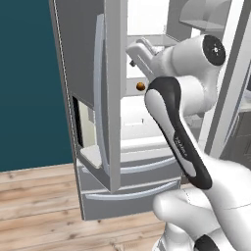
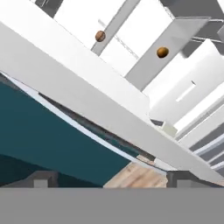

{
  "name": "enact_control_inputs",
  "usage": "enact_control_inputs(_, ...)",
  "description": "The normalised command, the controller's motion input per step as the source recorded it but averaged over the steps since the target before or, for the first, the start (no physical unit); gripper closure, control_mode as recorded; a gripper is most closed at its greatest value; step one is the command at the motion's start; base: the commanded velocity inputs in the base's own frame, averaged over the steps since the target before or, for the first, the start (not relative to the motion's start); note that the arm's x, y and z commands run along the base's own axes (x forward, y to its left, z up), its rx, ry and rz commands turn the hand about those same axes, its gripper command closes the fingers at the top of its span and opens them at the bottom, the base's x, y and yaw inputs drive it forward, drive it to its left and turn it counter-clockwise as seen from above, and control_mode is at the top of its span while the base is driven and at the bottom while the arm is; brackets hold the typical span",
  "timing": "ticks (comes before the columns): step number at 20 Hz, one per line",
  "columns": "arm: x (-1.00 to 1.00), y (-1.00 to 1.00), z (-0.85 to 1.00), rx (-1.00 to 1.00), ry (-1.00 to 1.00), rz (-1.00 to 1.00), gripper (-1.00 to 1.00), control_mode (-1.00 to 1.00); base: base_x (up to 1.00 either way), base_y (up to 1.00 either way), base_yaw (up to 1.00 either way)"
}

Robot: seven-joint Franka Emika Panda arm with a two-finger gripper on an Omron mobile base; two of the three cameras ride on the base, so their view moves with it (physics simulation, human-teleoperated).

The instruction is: Retrieve the tangerine and mango from the fridge and place them into the bowl on the dining table.

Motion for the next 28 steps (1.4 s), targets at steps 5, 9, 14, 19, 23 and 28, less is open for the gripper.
enact_control_inputs(5,0.00,-0.57,-0.02,0.53,0.00,-0.08,-1.00,-1.00,0.00,0.00,0.00)
enact_control_inputs(9,0.12,-0.52,0.02,0.37,0.23,-0.04,-1.00,-1.00,0.00,0.00,0.00)
enact_control_inputs(14,0.12,-0.23,0.11,0.17,0.36,0.00,-1.00,-1.00,0.00,0.00,0.00)
enact_control_inputs(19,0.18,-0.03,0.11,0.12,0.31,0.00,-1.00,-1.00,0.00,0.00,0.00)
enact_control_inputs(23,0.18,0.00,-0.20,0.03,-0.08,0.00,-1.00,-1.00,0.00,0.00,0.00)
enact_control_inputs(28,0.20,0.00,-0.25,0.00,-0.15,0.00,-1.00,-1.00,0.00,0.00,0.00)
